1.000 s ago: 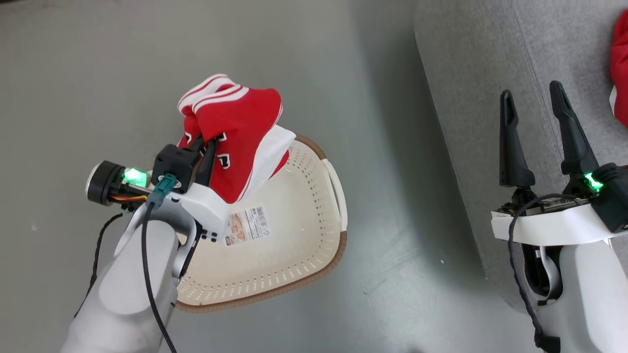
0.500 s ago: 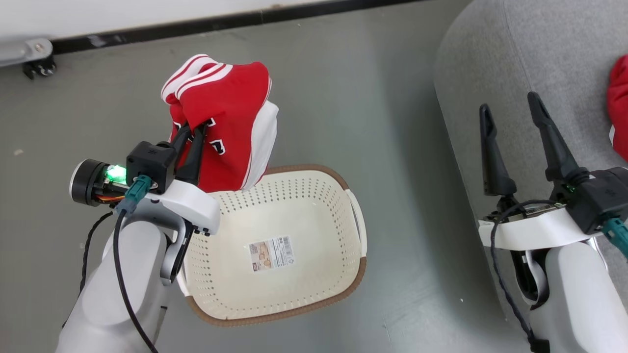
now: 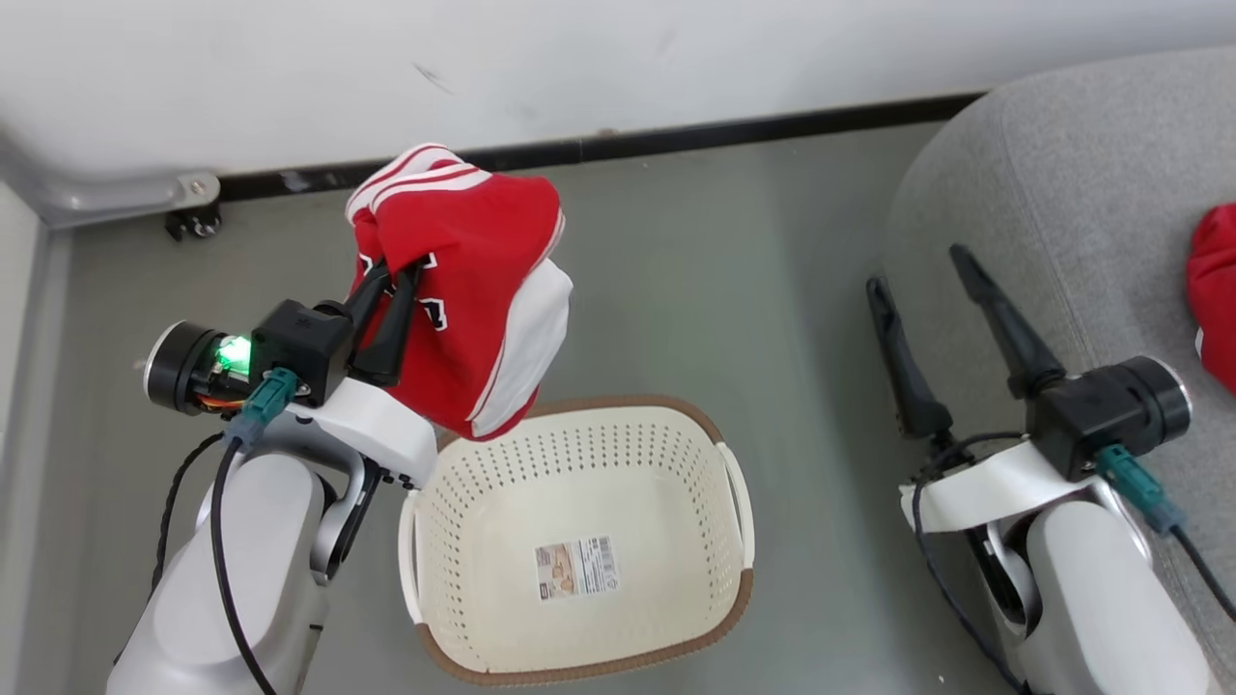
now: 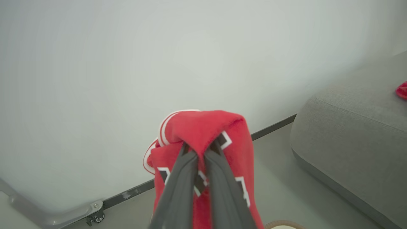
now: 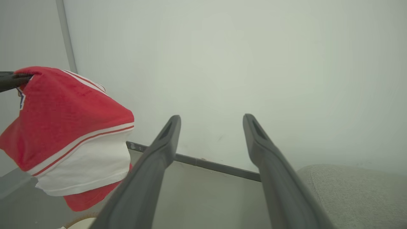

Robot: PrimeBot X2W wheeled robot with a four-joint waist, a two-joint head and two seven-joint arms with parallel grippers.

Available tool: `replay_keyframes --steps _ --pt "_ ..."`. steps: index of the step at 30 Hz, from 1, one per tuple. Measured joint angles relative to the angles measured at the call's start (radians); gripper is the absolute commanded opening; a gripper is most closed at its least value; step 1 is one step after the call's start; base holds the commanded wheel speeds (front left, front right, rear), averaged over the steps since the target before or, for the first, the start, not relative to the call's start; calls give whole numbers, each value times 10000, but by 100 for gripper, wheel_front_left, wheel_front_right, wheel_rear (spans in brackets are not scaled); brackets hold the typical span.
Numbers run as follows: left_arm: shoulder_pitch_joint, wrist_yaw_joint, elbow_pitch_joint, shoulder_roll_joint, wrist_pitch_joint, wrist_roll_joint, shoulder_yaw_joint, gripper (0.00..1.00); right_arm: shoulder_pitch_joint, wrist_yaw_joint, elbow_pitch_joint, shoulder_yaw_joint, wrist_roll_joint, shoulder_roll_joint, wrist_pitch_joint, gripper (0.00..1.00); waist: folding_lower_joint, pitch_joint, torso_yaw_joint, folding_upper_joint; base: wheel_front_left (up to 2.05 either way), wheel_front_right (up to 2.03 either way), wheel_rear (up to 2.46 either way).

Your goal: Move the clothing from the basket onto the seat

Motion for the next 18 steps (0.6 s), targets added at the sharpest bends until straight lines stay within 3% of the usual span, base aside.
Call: replay_keyframes --steps 10,18 --pt "-1 -443 -502 123 305 10 -347 0 54 0 727 1252 75 -667 123 100 0 -906 295 0 0 0 0" --pt "-4 -771 -1162 178 401 10 -786 0 53 0 1110 2263 1350 -941 332 100 0 -1601 487 0 0 0 0"
